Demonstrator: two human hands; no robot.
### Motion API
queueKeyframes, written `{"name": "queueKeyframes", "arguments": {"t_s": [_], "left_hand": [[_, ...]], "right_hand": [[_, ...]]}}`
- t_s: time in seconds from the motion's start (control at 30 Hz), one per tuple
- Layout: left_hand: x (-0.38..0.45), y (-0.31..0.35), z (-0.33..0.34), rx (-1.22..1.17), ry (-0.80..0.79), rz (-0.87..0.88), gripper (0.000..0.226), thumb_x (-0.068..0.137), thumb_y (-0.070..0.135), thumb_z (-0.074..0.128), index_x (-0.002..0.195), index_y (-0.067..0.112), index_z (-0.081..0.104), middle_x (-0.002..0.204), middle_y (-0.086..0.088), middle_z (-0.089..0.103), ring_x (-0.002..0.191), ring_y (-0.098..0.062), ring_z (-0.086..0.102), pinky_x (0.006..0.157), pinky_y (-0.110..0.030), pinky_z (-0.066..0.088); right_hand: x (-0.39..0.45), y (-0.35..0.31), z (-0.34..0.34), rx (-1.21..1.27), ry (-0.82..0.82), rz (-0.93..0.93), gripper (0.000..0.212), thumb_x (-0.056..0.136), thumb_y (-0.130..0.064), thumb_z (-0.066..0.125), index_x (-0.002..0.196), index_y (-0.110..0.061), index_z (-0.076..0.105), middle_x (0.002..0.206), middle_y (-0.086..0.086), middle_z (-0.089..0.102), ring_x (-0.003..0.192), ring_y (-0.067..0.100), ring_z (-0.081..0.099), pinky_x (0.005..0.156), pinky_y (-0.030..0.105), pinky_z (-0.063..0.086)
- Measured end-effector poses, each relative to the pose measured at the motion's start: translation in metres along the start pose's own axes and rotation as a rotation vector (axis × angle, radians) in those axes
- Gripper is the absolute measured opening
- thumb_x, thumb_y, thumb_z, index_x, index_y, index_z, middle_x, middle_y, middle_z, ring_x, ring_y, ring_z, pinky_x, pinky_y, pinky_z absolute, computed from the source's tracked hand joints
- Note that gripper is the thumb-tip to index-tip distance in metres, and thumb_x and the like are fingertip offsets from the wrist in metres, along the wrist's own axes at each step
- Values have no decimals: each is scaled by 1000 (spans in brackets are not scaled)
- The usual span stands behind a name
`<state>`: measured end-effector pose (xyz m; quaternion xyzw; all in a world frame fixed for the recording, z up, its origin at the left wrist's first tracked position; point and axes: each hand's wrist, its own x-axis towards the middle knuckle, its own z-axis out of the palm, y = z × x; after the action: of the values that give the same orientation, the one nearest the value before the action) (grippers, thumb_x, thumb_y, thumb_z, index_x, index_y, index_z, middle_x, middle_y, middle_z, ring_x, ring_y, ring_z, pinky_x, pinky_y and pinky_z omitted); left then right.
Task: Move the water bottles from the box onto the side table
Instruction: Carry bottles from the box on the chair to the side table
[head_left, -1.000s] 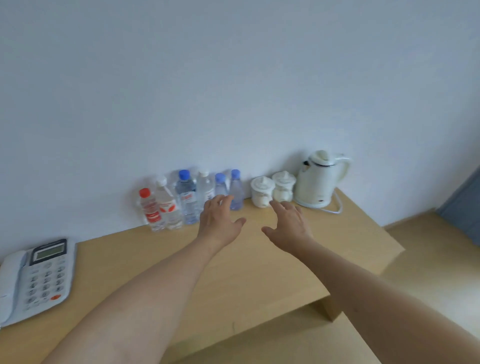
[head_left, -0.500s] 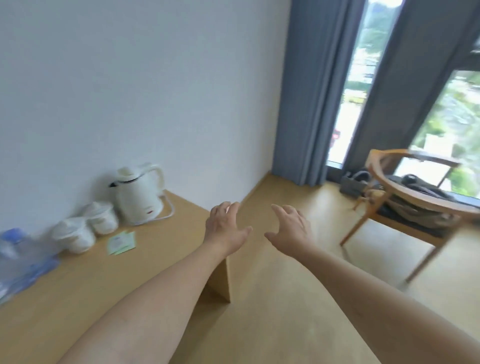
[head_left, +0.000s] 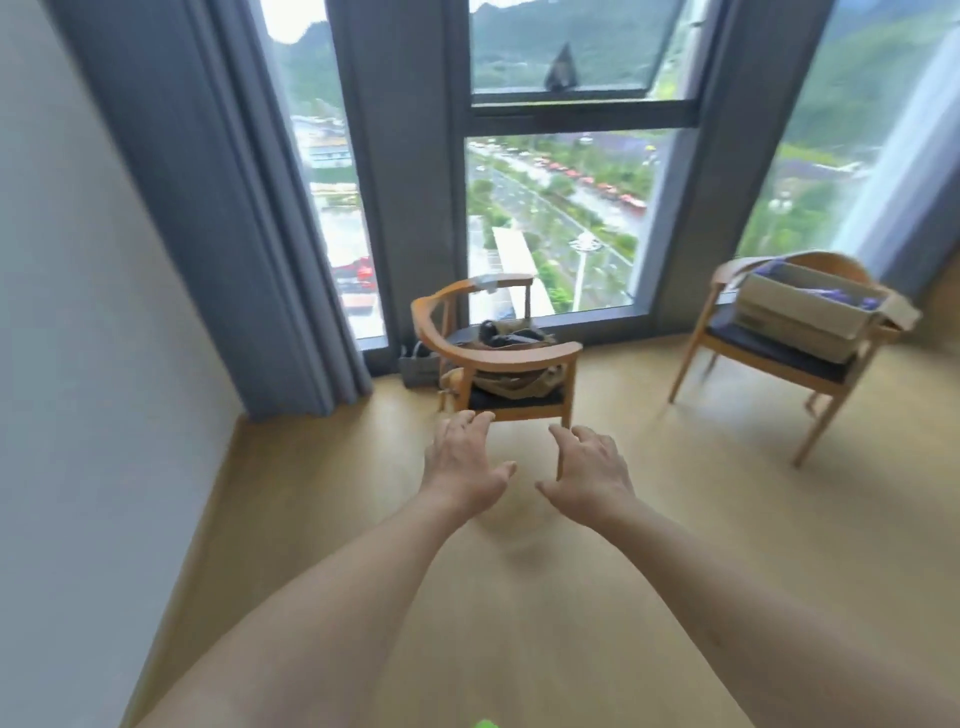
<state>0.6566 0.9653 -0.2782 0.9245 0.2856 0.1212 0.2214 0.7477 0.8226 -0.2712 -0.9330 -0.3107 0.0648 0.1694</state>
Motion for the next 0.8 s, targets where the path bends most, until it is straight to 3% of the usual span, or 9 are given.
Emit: {"name": "queueKeyframes", "arguments": {"t_s": [0.27, 0.53, 0.8], "left_hand": [[172, 89, 47, -34, -164, 273, 77, 84, 50, 70, 150, 28, 37, 156, -1, 36, 146, -24, 27, 118, -48, 30], [273, 176, 132, -43, -322, 490, 74, 86, 50, 67, 150, 30, 35, 156, 0, 35, 145, -23, 27, 116, -45, 30], [399, 279, 233, -71, -371, 603, 75, 84, 51, 67, 150, 29, 36, 156, 0, 36, 144, -22, 27, 116, -44, 32]], "right_hand": [[117, 76, -41, 4, 78, 307, 76, 84, -50, 64, 150, -28, 32, 152, 3, 38, 135, 28, 35, 108, 40, 36], [183, 175, -66, 48, 136, 576, 75, 84, -51, 65, 149, -26, 35, 149, 3, 41, 135, 27, 36, 108, 39, 36], [291, 300, -97, 86, 216, 690, 76, 85, -48, 67, 150, -27, 33, 150, 2, 40, 137, 27, 35, 107, 41, 39]]}}
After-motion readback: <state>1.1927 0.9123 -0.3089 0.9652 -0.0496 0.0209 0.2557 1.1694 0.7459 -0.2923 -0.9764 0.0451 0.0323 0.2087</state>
